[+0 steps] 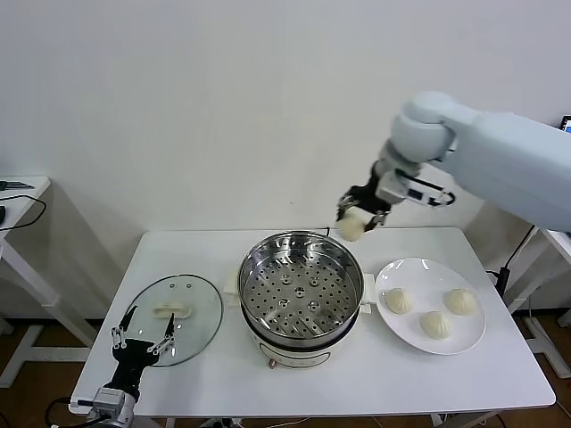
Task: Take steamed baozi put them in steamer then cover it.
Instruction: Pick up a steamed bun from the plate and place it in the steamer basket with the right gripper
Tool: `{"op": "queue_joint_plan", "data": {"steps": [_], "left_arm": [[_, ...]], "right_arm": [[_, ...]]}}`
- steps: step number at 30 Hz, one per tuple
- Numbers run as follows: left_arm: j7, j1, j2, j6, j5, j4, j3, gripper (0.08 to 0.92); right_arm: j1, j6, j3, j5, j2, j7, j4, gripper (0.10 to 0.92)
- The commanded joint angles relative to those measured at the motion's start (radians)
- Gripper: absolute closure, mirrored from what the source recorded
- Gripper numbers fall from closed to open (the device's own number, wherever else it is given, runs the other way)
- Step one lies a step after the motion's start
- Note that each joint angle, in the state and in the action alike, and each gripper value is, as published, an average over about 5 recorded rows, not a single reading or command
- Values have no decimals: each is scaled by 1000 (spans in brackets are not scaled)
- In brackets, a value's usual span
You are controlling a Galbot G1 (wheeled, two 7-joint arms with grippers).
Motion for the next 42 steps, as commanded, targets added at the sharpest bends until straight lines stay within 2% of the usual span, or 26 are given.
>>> {"op": "queue_joint_plan", "data": {"steps": [1, 6, 19, 38, 42], "left_arm": [[11, -3, 4, 2, -3, 12, -20, 177], [17, 0, 6, 1, -8, 19, -33, 177], [20, -3, 3, -3, -13, 26, -34, 177], [22, 2, 2, -9, -17, 30, -35, 177], [23, 4, 2, -11, -17, 31, -36, 177]], "right_arm": [[-22, 111, -52, -50, 196, 21, -75, 397], [-123, 142, -30, -93, 229, 22, -174, 397], [-222, 164, 3, -161, 275, 33, -298, 397], [-288, 163, 47, -219, 297, 35, -351, 399], [-290, 162, 51, -232, 301, 35, -356, 336]]}}
